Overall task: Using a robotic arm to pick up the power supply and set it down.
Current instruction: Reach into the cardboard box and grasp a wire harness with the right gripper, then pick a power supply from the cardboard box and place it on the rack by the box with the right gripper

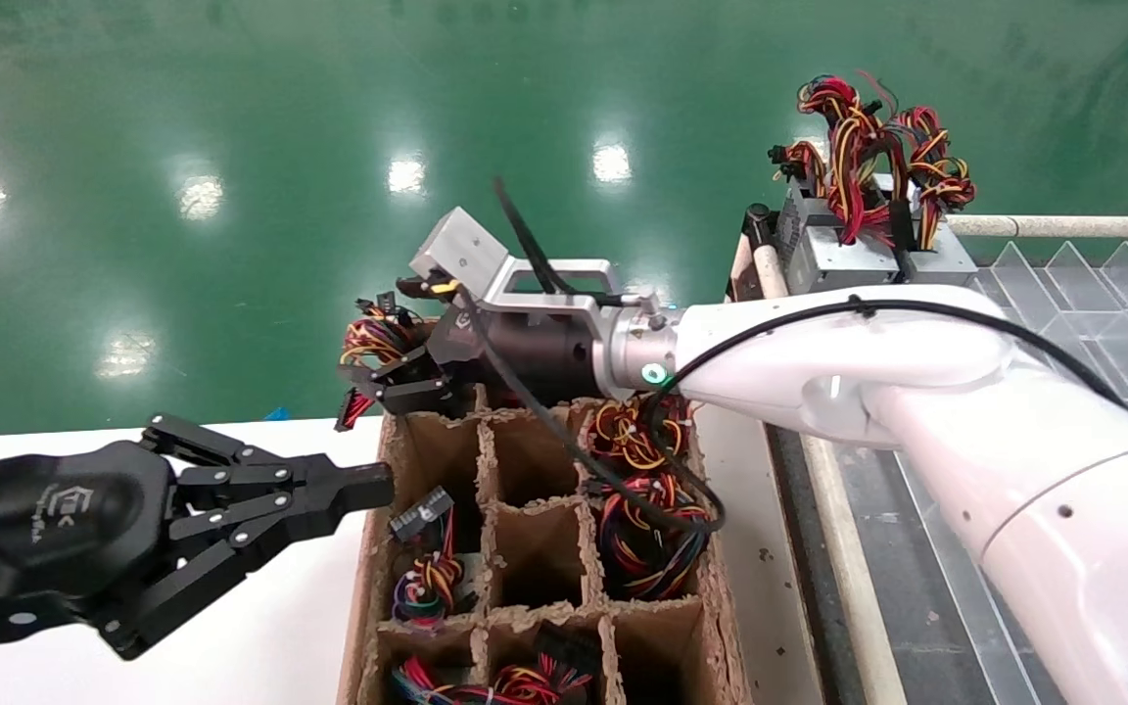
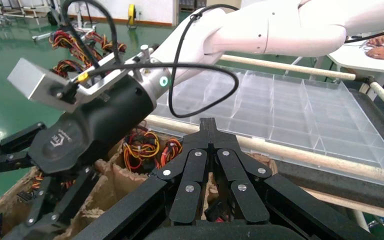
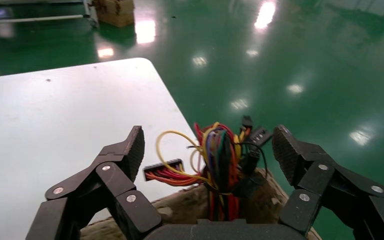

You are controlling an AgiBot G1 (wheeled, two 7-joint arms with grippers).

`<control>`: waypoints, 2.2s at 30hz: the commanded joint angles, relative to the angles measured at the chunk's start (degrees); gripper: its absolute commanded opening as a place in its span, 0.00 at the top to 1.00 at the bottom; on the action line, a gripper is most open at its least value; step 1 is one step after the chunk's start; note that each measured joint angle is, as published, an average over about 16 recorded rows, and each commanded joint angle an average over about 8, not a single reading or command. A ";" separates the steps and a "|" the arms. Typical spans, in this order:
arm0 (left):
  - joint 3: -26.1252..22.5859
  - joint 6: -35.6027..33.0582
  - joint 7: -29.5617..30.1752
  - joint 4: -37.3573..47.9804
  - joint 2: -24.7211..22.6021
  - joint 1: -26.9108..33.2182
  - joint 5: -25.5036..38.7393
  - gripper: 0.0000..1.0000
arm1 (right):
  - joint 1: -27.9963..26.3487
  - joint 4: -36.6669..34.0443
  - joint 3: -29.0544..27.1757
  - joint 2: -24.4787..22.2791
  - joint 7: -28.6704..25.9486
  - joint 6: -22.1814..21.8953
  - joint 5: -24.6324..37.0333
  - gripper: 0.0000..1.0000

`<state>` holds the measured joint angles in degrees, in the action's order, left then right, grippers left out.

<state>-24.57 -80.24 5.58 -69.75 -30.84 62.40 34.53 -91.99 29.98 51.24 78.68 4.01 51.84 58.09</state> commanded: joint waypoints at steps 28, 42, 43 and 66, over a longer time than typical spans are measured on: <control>0.00 0.00 0.00 0.00 0.00 0.00 0.00 1.00 | 0.18 4.69 17.84 -0.14 4.03 -17.53 -15.75 1.00; 0.00 0.00 0.00 0.00 0.00 0.00 0.00 1.00 | -4.39 4.13 18.44 -1.13 13.15 -14.99 -20.18 1.00; 0.00 0.00 0.00 0.00 0.00 0.00 0.00 1.00 | -4.82 3.85 17.97 -1.31 13.87 -14.42 -20.72 1.00; 0.00 0.00 0.00 0.00 0.00 0.00 0.00 1.00 | -21.09 6.08 8.03 -17.80 20.72 3.97 -27.69 1.00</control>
<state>-24.57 -80.24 5.58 -69.75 -30.84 62.40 34.52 -113.20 35.48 59.62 60.85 24.38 55.73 30.84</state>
